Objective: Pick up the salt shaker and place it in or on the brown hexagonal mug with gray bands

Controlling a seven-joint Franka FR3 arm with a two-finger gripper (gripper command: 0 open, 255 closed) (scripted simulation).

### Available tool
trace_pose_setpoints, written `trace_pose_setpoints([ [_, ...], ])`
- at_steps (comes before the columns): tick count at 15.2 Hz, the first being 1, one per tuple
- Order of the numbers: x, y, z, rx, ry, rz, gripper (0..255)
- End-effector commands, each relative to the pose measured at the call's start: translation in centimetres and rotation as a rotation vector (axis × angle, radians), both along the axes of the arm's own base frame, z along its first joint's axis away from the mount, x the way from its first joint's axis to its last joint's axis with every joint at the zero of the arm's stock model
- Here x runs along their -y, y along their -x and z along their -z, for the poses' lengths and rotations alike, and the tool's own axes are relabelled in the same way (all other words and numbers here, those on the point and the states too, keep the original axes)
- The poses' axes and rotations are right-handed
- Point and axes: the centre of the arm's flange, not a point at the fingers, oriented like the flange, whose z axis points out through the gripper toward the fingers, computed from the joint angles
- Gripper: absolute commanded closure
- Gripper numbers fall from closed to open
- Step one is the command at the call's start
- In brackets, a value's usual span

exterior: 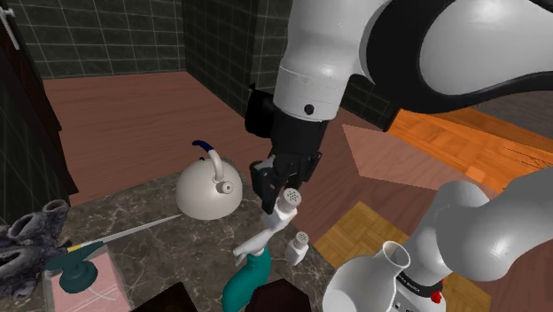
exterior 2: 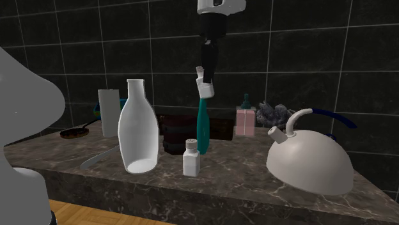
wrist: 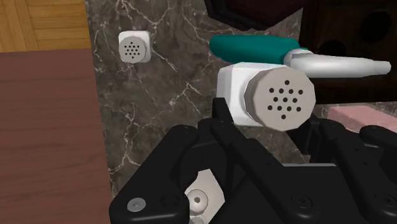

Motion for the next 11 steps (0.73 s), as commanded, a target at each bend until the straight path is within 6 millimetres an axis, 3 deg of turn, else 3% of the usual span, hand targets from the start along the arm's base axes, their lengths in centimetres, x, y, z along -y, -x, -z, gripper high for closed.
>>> trace_pose_setpoints([
  [1,-1.6,2.4,0.2,0.0,0.0,0.001,255],
  [9,-8.3,11.4,-0.3,0.0,0.0,0.001,255],
  [11,-8.3,11.4,0.7,0.0,0.0,0.001,255],
])
